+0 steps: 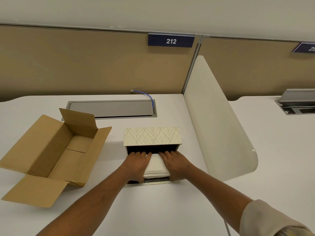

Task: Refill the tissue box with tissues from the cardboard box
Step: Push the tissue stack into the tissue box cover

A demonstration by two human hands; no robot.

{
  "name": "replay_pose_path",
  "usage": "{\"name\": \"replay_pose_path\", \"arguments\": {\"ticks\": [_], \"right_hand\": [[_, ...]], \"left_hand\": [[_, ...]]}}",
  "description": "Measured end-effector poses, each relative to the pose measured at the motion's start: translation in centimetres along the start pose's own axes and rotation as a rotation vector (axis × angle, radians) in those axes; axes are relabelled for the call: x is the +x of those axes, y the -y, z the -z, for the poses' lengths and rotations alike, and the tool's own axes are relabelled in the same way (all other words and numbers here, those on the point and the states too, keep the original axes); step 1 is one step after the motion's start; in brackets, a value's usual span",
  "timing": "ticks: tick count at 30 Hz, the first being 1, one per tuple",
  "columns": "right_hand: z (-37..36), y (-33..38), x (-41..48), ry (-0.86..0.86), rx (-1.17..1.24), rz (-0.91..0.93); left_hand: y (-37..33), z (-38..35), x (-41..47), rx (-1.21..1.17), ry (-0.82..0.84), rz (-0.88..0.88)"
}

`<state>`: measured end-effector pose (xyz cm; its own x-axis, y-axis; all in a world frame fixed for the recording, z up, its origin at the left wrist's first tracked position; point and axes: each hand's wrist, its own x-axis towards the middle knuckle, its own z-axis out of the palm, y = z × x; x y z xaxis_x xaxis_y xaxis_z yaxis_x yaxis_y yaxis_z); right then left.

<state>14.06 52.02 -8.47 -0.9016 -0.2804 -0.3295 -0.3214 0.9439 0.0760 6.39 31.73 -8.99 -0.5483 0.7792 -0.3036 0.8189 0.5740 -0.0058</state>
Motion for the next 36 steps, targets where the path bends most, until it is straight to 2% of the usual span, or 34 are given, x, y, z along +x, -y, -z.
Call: {"name": "replay_pose_path", "arguments": {"ticks": [8, 16, 19, 23, 36], "right_hand": [[0.1, -0.1, -0.2, -0.010, -0.018, 0.011], [0.1, 1.2, -1.7, -0.199, -0.071, -0.022], [0.1, 2.2, -2.2, -0.245, -0.057, 0.012], [-0.7, 3.4, -2.9, -0.216, -0.087, 0.053], [-1.2, 4.2, -3.1, -0.119, -0.066, 0.003]], "left_hand": [[-0.2, -0.1, -0.2, 0.026, -0.005, 0.005], [-0.6, -0.6, -2.4, 0.082, -0.241, -0.012], [-1.0, -1.1, -3.5, 0.114, -0.265, -0.024], [-1.6, -1.6, -4.1, 0.144, -0.265, -0.025], [-2.6, -2.9, -4.7, 0.112, -0.185, 0.042]]}}
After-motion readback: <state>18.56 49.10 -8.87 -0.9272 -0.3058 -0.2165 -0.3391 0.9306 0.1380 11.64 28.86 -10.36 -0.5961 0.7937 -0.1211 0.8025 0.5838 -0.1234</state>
